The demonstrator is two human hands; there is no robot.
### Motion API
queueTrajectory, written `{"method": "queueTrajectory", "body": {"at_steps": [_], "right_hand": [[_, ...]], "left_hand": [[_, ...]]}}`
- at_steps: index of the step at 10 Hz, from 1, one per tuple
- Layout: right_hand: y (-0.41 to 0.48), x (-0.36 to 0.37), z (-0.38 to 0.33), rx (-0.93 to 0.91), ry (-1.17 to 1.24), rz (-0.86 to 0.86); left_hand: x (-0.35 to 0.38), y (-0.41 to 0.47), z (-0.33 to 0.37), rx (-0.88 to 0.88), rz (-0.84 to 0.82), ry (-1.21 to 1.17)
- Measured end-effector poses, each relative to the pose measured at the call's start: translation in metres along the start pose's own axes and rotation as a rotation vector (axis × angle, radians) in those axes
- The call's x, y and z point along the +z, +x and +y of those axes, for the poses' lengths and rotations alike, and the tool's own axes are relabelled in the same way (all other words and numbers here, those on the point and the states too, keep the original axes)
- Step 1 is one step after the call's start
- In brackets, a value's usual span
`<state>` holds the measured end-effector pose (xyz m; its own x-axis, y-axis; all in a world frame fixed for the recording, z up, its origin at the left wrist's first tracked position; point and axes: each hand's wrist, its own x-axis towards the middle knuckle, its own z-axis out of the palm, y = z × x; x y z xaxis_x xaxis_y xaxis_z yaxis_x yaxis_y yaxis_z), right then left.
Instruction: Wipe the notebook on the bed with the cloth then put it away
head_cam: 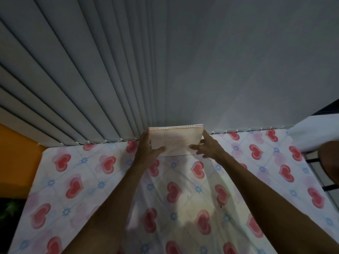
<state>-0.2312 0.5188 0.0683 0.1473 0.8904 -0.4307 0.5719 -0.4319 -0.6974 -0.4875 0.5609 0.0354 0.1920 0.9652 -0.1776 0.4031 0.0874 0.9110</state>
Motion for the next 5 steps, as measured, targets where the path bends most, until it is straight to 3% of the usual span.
{"method": "queueTrajectory", "body": {"at_steps": [5], "right_hand": [[-0.008, -0.005, -0.002, -0.051, -0.044, -0.027]], "left_hand": [[0.004, -0.011, 0.017, -0.036, 0.069, 0.101]]}}
